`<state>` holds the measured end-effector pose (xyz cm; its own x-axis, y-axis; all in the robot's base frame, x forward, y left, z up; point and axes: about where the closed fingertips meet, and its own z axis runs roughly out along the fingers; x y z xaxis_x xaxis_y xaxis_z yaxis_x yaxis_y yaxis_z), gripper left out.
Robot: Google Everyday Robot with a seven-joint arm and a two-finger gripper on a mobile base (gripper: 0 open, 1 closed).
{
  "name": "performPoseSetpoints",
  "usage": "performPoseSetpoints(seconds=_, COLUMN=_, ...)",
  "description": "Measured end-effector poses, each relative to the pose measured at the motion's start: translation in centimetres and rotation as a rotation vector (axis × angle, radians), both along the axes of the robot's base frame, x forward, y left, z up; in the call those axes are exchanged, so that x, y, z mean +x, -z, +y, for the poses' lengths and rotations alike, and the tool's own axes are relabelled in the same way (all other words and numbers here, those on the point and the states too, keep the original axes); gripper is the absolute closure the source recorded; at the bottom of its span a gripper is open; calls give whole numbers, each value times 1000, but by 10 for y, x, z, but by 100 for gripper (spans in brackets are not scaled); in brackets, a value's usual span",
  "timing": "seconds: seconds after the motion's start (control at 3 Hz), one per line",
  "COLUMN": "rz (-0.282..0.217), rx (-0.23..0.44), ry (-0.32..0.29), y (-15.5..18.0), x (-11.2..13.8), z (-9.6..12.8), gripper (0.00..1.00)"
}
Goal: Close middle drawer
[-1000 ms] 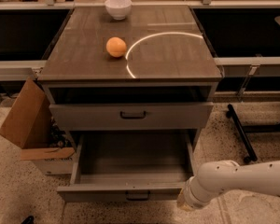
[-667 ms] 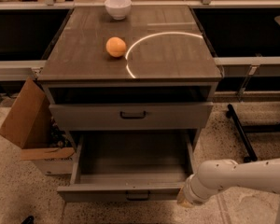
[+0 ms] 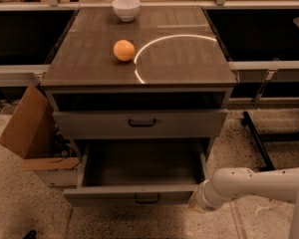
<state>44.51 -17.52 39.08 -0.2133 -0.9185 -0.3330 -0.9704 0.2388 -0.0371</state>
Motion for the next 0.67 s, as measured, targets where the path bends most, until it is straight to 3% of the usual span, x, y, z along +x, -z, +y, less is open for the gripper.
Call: performPoseSetpoints(seconds=0.67, rz=-83, rx=56, ry=71, y=1, x=41, z=-2, gripper=100)
